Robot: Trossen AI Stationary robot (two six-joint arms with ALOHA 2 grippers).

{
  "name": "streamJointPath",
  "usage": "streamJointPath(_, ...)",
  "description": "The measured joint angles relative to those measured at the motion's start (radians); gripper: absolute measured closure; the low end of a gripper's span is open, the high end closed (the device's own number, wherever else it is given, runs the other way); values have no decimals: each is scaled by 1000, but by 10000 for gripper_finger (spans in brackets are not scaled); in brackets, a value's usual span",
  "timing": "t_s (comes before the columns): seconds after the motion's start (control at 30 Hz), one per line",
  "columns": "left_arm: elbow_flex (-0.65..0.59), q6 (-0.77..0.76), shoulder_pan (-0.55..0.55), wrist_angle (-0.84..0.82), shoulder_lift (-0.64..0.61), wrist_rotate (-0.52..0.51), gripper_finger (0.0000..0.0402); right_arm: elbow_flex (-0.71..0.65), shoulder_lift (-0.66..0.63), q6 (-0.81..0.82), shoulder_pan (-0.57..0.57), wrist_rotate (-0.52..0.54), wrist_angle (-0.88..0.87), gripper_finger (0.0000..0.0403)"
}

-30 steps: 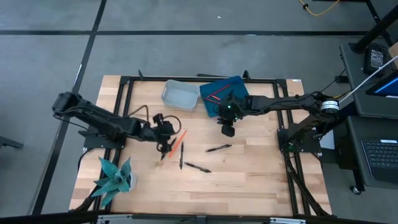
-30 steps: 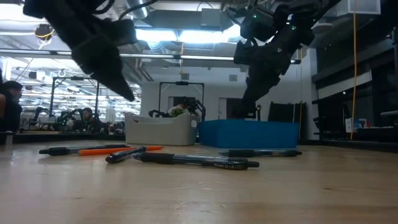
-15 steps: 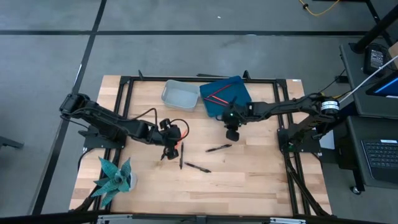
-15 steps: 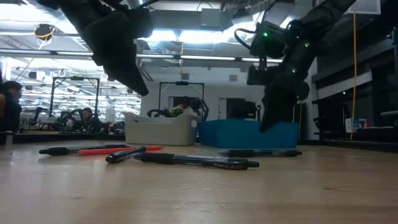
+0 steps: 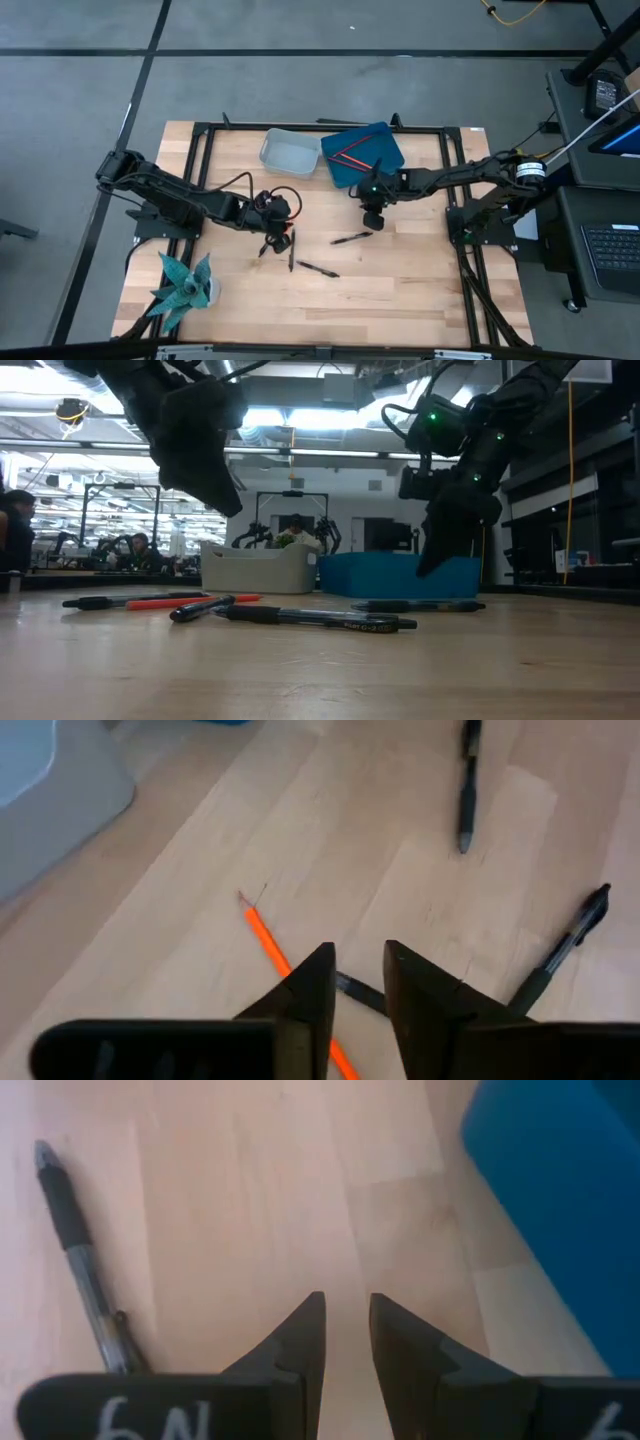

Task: Sort pens & pencils
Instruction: Put the orange pencil into the blue bin

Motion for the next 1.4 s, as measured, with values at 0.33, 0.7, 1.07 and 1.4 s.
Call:
streamJointPath(0.33,0,-219,-31,-85,30,109,309,0,0,-45,8,0,29,320)
streamJointPath(0.7,0,-259,-39,-56,150,203,310,0,0,-49,8,-1,46,320)
streamJointPath(1.07,0,-279,-24,-109,150,203,310,0,0,-44,8,-1,45,320)
streamJointPath(1.4,0,-278,-22,-110,186,202,310,0,0,-44,8,-1,45,320)
